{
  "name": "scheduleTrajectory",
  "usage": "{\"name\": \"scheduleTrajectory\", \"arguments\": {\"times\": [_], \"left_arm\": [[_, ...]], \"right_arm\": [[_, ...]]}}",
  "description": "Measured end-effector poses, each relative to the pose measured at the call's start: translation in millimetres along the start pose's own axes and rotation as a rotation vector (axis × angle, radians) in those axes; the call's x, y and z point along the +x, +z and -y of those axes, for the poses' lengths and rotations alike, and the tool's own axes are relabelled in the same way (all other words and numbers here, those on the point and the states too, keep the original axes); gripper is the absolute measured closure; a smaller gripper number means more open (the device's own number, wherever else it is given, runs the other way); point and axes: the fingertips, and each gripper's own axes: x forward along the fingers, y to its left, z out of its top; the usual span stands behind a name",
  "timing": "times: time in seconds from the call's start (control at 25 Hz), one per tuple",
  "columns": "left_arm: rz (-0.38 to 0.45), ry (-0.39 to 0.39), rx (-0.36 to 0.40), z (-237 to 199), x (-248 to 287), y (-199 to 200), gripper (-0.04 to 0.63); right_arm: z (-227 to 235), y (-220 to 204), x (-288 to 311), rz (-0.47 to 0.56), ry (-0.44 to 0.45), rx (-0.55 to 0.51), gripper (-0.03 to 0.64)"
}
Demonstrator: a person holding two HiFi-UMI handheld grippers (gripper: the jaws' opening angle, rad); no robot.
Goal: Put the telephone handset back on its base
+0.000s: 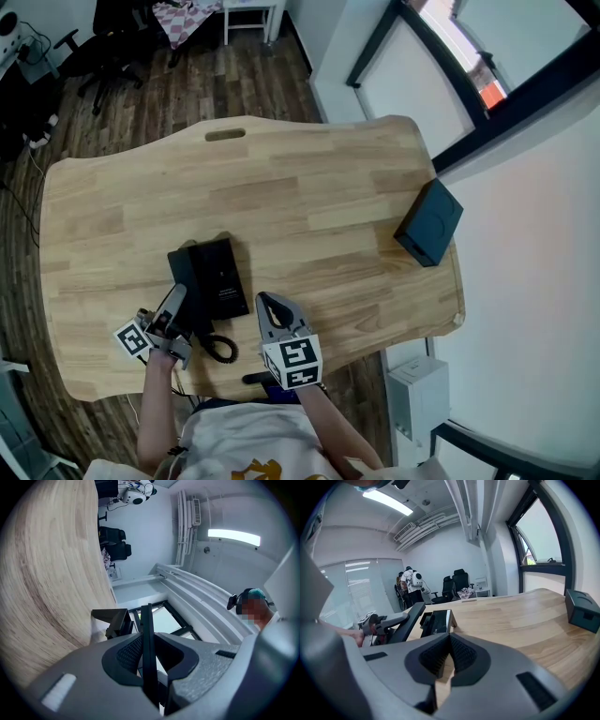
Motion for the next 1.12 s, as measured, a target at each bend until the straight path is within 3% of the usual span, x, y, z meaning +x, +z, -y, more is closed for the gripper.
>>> {"name": "scheduleTrajectory", "arguments": {"times": [1.12], "left_arm": [[-0.037,0.115,0.049,-29.1,8.4,-7.1,0.52]], "right_arm": [[5.6,-2.1,4.8,-0.012,-0.005,0.025,0.611]]}}
